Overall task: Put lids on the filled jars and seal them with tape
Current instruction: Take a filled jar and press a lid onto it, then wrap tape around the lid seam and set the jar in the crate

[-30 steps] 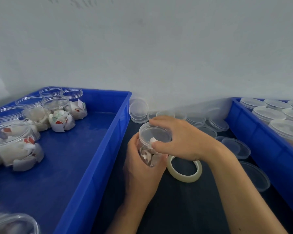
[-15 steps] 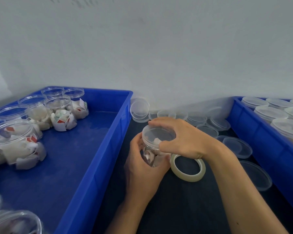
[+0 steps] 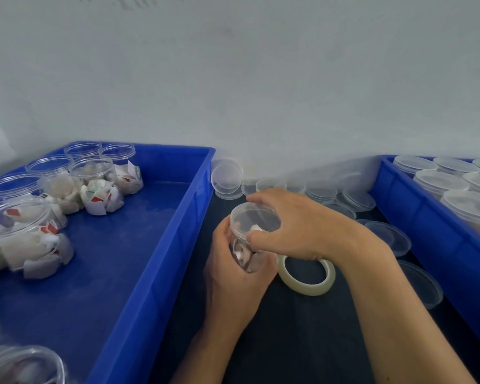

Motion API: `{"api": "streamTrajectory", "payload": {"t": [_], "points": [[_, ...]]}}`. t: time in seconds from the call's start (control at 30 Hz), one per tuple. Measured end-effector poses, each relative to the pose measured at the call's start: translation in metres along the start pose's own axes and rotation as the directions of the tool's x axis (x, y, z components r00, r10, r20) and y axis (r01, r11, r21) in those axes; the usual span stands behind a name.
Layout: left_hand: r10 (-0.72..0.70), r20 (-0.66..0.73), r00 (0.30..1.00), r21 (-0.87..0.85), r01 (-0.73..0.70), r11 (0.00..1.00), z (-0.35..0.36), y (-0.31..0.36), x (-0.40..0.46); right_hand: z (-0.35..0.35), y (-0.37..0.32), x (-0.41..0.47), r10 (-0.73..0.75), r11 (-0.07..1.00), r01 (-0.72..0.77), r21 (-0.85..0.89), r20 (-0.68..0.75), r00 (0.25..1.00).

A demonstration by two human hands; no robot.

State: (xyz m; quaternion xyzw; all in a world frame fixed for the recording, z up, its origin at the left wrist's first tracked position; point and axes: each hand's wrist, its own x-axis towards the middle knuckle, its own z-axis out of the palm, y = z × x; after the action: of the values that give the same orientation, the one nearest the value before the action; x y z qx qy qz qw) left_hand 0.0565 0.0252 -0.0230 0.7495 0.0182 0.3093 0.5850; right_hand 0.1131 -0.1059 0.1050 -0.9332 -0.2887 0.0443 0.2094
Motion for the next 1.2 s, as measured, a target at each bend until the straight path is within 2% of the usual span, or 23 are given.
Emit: {"api": "streamTrajectory", "payload": {"t": [0.1,0.43,0.5,0.63,0.7,0.87,0.93,1.03,1.2], "points": [[0.01,-0.003,1.0,0.002,-0.01,1.0,0.0,0.001,0.0,-0.002,-0.005,-0.002,-0.009,0.997,0.008,-0.077,-0.013,1.0],[0.018,0.0,1.0,0.01,-0.018,1.0,-0.002,0.002,0.0,-0.003,-0.004,-0.004,-0.071,0.996,0.071,-0.046,-0.004,0.997],[0.023,0.012,1.0,0.01,-0.024,1.0,-0.002,0.004,0.0,-0.002,-0.004,-0.003,-0.044,0.996,0.041,-0.083,-0.03,0.999],[0.034,0.07,0.997,0.004,-0.034,0.999,-0.001,0.005,-0.002,0.006,-0.009,0.0,0.086,0.958,-0.118,-0.262,-0.129,0.988],[0.038,0.086,0.996,0.005,-0.039,0.999,-0.001,0.005,-0.002,0.009,-0.009,0.001,0.095,0.949,-0.13,-0.288,-0.133,0.987],[0.043,0.086,0.995,0.002,-0.044,0.999,-0.001,0.006,-0.002,-0.004,-0.004,-0.004,0.004,0.992,-0.003,-0.129,0.012,1.0],[0.027,0.082,0.996,-0.012,-0.026,1.0,-0.001,0.007,-0.002,-0.005,-0.002,-0.004,-0.013,0.991,0.016,-0.131,0.022,1.0],[0.023,0.078,0.997,0.004,-0.023,1.0,-0.001,0.006,-0.004,-0.004,0.0,-0.003,0.005,0.991,-0.009,-0.131,-0.033,0.999],[0.022,0.068,0.997,0.014,-0.023,1.0,0.001,0.004,-0.003,0.013,-0.008,0.004,0.056,0.952,-0.117,-0.283,-0.217,0.975]]}}
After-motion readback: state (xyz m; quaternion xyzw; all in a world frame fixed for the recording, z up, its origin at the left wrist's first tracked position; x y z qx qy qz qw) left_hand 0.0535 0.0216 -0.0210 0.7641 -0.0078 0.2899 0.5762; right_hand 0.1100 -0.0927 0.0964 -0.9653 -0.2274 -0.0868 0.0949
